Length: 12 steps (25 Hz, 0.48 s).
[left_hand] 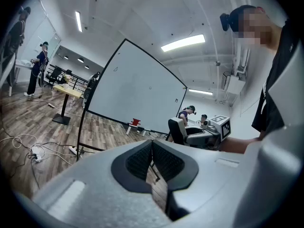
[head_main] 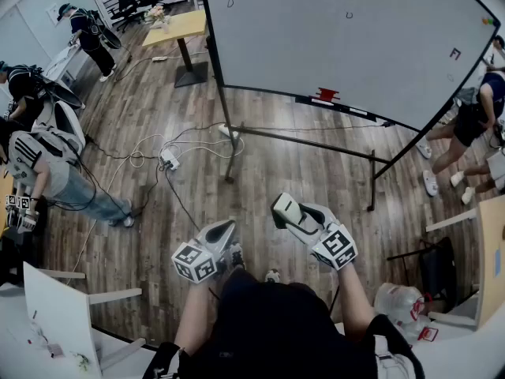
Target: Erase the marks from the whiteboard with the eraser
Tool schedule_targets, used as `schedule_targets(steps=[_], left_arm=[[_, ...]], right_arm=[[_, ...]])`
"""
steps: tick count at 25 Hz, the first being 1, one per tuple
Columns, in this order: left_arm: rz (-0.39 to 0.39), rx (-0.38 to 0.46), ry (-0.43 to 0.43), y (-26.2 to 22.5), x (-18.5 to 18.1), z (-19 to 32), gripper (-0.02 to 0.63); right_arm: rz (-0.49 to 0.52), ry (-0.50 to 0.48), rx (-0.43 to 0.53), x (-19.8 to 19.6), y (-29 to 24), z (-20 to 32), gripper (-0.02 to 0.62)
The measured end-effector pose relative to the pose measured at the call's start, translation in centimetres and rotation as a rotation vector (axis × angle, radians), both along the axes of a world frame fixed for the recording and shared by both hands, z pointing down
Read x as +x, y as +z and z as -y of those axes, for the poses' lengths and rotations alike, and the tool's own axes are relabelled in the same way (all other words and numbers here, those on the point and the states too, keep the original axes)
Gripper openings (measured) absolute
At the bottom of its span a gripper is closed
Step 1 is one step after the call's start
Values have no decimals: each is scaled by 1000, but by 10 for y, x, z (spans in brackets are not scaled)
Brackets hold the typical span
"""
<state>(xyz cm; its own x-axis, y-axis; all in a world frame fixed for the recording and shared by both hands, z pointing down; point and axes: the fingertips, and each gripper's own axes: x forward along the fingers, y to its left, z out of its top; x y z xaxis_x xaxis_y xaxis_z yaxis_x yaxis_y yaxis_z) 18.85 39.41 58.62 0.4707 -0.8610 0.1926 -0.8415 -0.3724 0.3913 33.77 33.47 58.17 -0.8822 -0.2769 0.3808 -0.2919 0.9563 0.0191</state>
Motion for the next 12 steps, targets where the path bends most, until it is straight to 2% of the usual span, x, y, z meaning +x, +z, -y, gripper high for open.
schedule_targets(steps=[7,12], left_arm=[[-2,-5,-6,-1,-9,8,12],[0,-17,-9,4,-20,13,12]], right_arm=[[-2,-9,-18,-10,1,7,242],[40,-8,-66,-22,-3,14,242]])
